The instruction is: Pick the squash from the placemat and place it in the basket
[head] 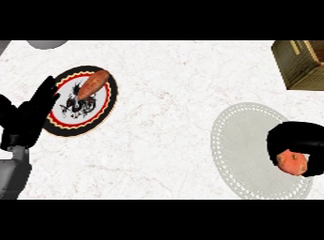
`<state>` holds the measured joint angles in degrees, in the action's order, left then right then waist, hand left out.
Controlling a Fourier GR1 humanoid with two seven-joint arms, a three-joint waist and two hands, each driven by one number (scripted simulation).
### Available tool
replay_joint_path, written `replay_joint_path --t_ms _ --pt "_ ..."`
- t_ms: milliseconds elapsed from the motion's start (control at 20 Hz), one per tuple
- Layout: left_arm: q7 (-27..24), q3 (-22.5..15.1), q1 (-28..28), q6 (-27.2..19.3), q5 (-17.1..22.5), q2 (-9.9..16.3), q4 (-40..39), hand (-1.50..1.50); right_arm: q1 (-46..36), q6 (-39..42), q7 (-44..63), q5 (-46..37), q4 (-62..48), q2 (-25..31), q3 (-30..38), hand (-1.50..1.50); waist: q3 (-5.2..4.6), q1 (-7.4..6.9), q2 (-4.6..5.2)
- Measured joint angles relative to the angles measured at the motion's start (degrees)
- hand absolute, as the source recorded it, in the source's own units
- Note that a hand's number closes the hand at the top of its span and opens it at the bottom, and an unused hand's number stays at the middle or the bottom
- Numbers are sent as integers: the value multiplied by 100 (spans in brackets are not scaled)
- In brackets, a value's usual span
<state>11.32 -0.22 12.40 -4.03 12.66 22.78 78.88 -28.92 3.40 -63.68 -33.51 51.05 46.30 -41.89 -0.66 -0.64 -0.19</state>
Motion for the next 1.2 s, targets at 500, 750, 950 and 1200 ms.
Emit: replay_joint_path --t_ms 500,750,950,1200 --pt "8 196 -175 -20 -18 26 -29 0 587 90 1330 428 499 5 610 150 -2 298 -87" --pt "44 316 -338 -33 13 105 7 0 1198 289 2822 998 1410 44 1011 150 14 487 -137" --pt "-10 322 -355 -73 -42 74 -11 0 1782 498 3771 1581 2616 129 1263 150 25 527 -122" --pt "-43 372 -501 -35 -26 108 63 0 2449 615 4278 2823 4024 -33 1780 150 35 561 -124"
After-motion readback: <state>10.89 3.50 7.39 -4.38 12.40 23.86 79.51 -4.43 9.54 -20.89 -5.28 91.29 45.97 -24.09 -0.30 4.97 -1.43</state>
